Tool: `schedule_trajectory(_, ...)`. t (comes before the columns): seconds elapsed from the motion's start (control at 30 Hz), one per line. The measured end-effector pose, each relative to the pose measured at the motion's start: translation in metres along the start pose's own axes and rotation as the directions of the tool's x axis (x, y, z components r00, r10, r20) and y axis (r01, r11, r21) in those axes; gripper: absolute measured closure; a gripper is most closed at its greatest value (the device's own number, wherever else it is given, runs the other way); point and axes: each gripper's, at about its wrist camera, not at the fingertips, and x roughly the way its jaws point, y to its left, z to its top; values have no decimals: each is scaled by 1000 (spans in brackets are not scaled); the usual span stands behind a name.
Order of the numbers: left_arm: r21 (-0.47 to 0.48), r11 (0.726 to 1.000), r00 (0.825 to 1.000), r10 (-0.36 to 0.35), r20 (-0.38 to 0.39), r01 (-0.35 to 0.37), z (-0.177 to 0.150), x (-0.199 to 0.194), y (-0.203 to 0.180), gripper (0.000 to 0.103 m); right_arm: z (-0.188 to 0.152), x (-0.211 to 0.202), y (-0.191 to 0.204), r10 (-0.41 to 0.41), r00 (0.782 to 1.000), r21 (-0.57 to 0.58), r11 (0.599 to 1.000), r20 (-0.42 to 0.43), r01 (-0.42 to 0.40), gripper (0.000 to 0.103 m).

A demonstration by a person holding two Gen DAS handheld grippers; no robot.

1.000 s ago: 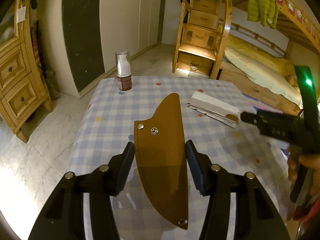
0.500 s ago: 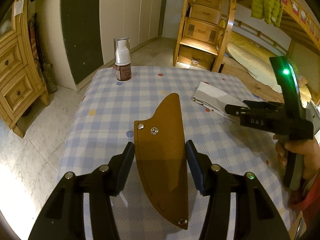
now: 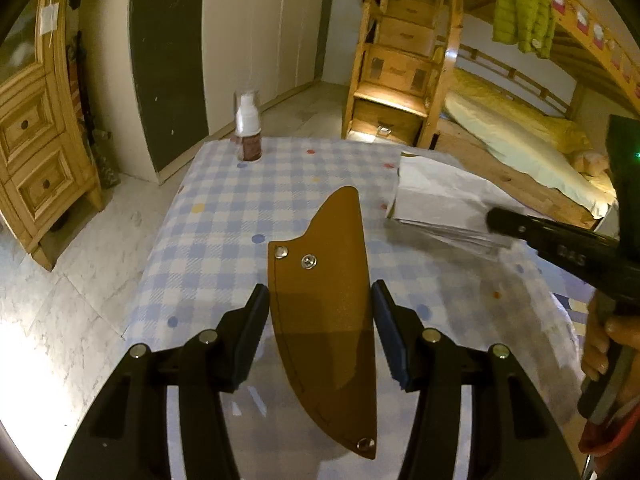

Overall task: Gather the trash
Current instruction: 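Grasp the white paper packet with the right tool while the left tool holds the sheath, then carry the sheath and paper packet over the pink bin and open both tools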

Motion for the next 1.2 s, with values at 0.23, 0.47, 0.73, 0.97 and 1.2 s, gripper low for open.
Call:
schedule_trajectory(0.23, 70, 996, 997, -63, 44, 60, -12, -34, -47, 52, -36, -76, -10, -58, 998, 86, 995, 38, 55, 99)
schedule_trajectory(0.47, 212, 971, 991, -124, 53, 110, -33, -46, -113, 52, -79, -125, -34, -148, 988, 165, 977, 52, 138, 99)
schedule_trajectory(0.73, 336, 920, 971, -234, 53, 203, -32, -48, -189, 52, -114, -168, -79, -264, 962, 274, 932, 66, 237, 99)
schedule_trajectory(0.97, 411, 863, 944, -329, 15, 294, -38, -34, -254, 52, -144, -193, -124, -383, 923, 363, 866, 41, 344, 98)
schedule_trajectory(1.2, 441, 834, 934, -356, -29, 332, -39, -19, -288, 52, -166, -204, -176, -438, 899, 454, 801, 0, 390, 96)
